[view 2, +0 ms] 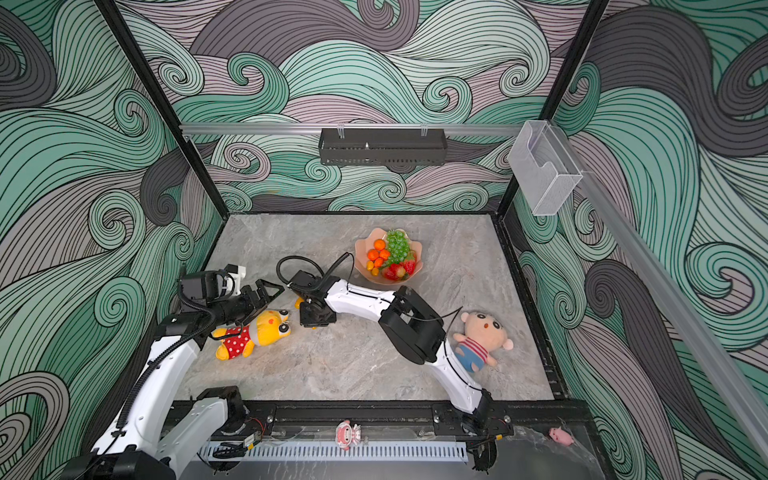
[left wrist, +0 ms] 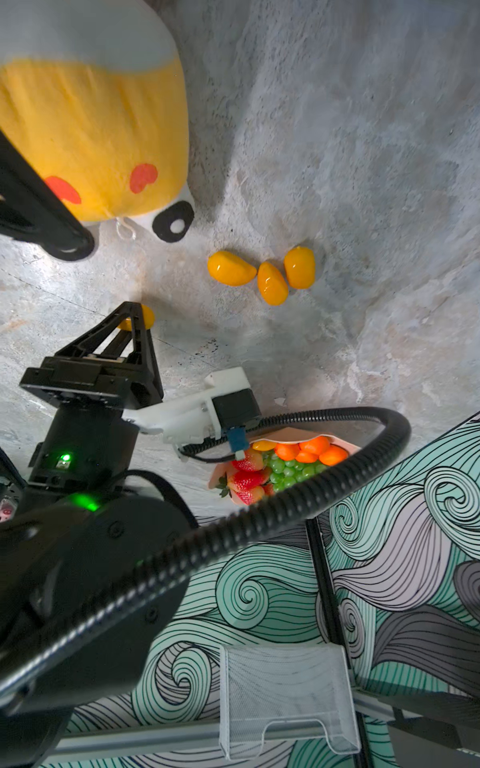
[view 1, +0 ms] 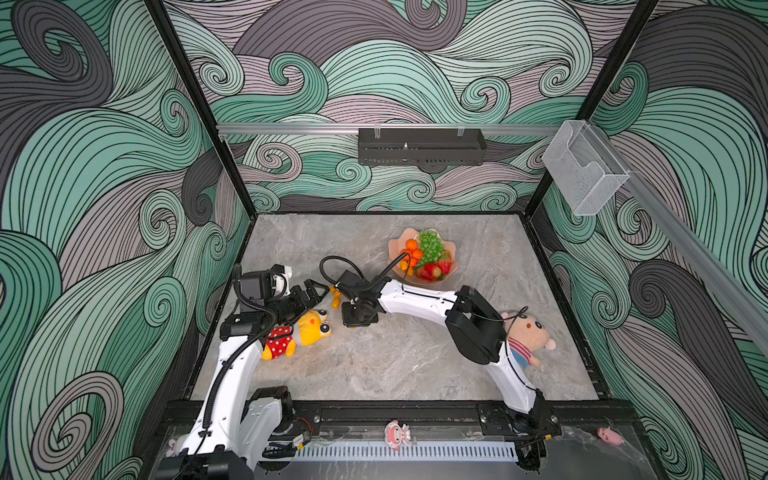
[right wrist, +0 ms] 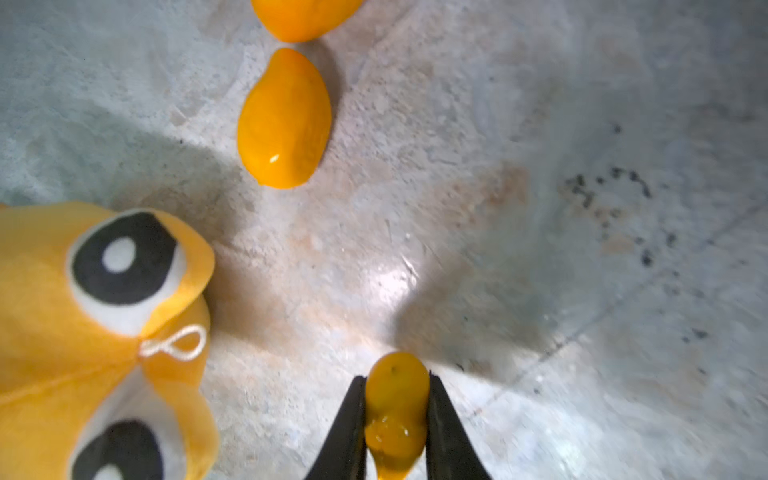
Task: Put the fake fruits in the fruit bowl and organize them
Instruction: 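Lift the yellow fruit and carry it toward the pink bowl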
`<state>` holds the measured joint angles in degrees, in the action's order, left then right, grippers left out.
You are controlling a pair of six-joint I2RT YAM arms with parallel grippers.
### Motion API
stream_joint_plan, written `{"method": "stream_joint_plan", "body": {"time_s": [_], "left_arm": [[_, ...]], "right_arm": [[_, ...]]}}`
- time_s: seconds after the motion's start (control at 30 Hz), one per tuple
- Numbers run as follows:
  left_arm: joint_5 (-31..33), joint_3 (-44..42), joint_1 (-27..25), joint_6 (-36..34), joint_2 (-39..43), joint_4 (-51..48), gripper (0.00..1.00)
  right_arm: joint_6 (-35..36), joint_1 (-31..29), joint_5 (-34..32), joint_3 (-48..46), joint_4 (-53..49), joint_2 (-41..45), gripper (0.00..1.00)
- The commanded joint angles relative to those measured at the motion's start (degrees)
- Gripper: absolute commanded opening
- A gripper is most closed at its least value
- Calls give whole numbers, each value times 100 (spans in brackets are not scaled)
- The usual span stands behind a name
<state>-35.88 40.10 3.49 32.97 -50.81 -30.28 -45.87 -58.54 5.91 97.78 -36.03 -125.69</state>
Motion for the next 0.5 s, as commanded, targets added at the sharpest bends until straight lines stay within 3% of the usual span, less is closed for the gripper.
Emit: {"method": "stream_joint_plan", "body": {"time_s": [0.0, 0.2, 0.47], "left_arm": [[172, -5, -391, 128, -70, 265, 99], [378, 64, -1103, 288, -371, 438, 99], [657, 279, -1662, 482, -786, 715, 99]], "right_arm": [[193, 26, -272, -486, 297, 647, 20], [357, 157, -438, -1522, 714, 1465, 20], [440, 604, -510, -2329, 781, 2246, 20]]}}
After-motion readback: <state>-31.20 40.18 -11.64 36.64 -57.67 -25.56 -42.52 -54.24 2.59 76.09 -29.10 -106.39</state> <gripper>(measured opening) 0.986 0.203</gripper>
